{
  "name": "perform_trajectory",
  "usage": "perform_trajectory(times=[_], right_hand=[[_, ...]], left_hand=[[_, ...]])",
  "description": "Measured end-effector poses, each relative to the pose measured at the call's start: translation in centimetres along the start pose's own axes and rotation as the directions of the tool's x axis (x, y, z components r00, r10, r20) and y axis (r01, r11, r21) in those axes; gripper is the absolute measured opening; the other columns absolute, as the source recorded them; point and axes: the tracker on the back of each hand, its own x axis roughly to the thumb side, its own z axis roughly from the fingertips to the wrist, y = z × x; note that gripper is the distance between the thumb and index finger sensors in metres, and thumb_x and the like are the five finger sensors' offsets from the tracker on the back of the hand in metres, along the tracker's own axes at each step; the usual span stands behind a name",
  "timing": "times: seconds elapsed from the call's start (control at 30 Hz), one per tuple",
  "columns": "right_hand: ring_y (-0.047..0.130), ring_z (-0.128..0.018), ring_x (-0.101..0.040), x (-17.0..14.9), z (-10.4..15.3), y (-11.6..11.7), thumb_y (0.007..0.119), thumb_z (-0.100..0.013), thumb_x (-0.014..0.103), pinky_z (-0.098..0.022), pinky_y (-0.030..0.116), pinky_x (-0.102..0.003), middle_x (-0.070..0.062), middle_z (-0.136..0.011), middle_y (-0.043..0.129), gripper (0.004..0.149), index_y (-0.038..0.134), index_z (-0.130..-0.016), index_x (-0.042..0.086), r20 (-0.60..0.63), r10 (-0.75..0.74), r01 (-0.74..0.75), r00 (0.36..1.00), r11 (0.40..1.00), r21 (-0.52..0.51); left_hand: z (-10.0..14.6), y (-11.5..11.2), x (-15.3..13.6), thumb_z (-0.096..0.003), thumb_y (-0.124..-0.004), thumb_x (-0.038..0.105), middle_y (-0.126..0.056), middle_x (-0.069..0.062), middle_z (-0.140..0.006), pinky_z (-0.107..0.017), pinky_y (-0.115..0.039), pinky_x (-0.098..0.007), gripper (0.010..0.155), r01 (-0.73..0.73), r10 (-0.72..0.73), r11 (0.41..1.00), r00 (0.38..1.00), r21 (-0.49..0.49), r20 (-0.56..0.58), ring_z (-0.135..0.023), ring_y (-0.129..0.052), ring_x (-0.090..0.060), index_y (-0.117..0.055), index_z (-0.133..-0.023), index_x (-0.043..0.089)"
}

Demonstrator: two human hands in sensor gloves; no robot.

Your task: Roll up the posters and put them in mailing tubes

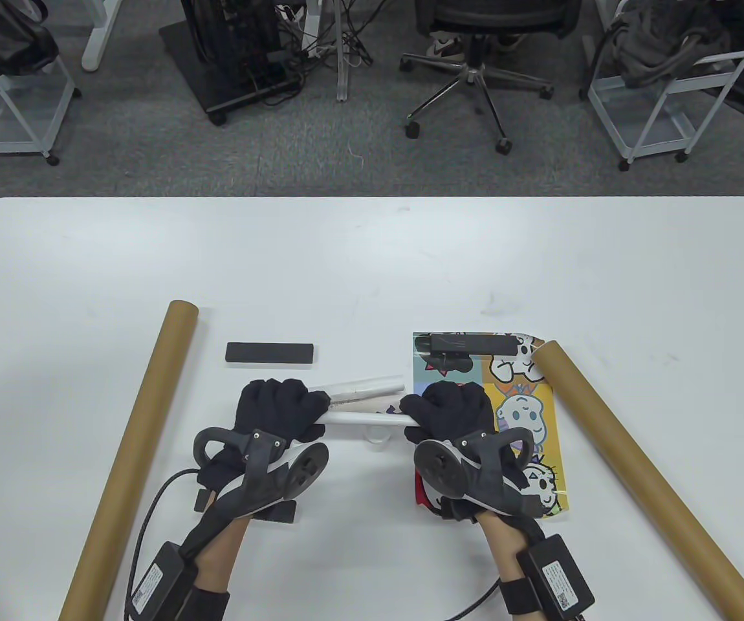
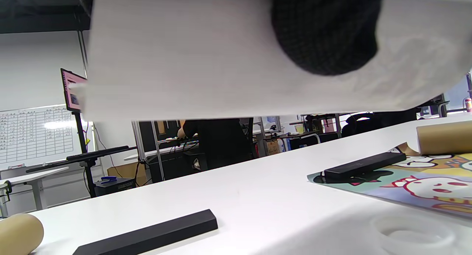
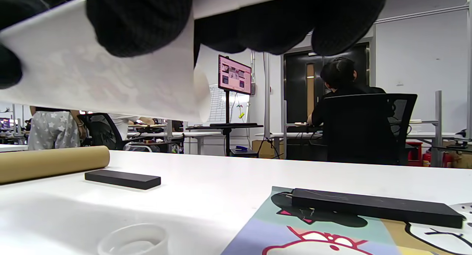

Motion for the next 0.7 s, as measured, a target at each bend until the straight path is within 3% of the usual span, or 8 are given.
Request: perform_trajectory(times=[0.07,0.27,0.43,0.6,0.7], right_hand=[[0.085,-0.065,-0.033,0.16,-0.05,-0.03,0.076,-0.04,0.037,-0.067,0.065,-0.065,-0.007,-0.082,0.08,0.05,0.079,-0.087,0.022,0.011,-0.006,0.006,1.0,1.0,0.001],[0.088,-0.062,-0.03,1.07,0.12,-0.26,0.078,-0.038,0.037,-0.066,0.069,-0.063,-0.006,-0.076,0.083,0.054,0.079,-0.089,0.019,0.045,0.042,-0.041,0.998,0.999,-0.015],[0.091,-0.061,-0.029,0.67,0.06,-0.07,0.078,-0.038,0.038,-0.065,0.071,-0.062,-0.003,-0.074,0.086,0.059,0.073,-0.094,0.018,0.026,0.041,-0.041,0.999,0.999,-0.004],[0.094,-0.065,-0.031,0.28,-0.02,0.03,0.074,-0.041,0.037,-0.065,0.071,-0.062,-0.002,-0.077,0.09,0.057,0.073,-0.094,0.018,0.013,0.028,-0.028,1.0,1.0,0.013],[0.092,-0.071,-0.036,0.3,-0.05,0.19,0.065,-0.046,0.034,-0.065,0.068,-0.065,-0.004,-0.08,0.089,0.055,0.07,-0.097,0.015,0.024,0.012,-0.013,1.0,0.998,0.061]], left_hand=[[0.04,0.14,0.01,-0.0437,-0.081,0.05,-0.073,0.007,-0.101,-0.08,-0.068,-0.053,0.046,0.028,-0.028,1.0,1.0,0.01,-0.004,-0.09,-0.081,-0.024,-0.081,-0.089,0.043],[0.13,0.14,0.0,-0.0414,-0.085,0.05,-0.084,0.012,-0.09,-0.077,-0.076,-0.049,0.047,0.09,-0.09,0.996,0.996,0.007,0.02,-0.08,-0.091,-0.017,-0.086,-0.087,0.041],[0.08,0.05,0.06,-0.0414,-0.084,0.05,-0.085,0.012,-0.089,-0.077,-0.076,-0.049,0.056,0.069,-0.069,0.998,0.997,0.0,0.018,-0.08,-0.093,-0.016,-0.078,-0.096,0.04],[0.06,0.02,0.06,-0.0424,-0.082,0.05,-0.089,0.011,-0.089,-0.077,-0.076,-0.05,0.062,0.04,-0.04,0.999,0.999,0.003,0.013,-0.079,-0.097,-0.017,-0.072,-0.103,0.038],[0.02,-0.09,0.04,-0.0459,-0.075,0.047,-0.089,0.009,-0.091,-0.077,-0.075,-0.051,0.055,0.021,-0.021,1.0,1.0,-0.006,0.01,-0.08,-0.098,-0.019,-0.073,-0.1,0.036]])
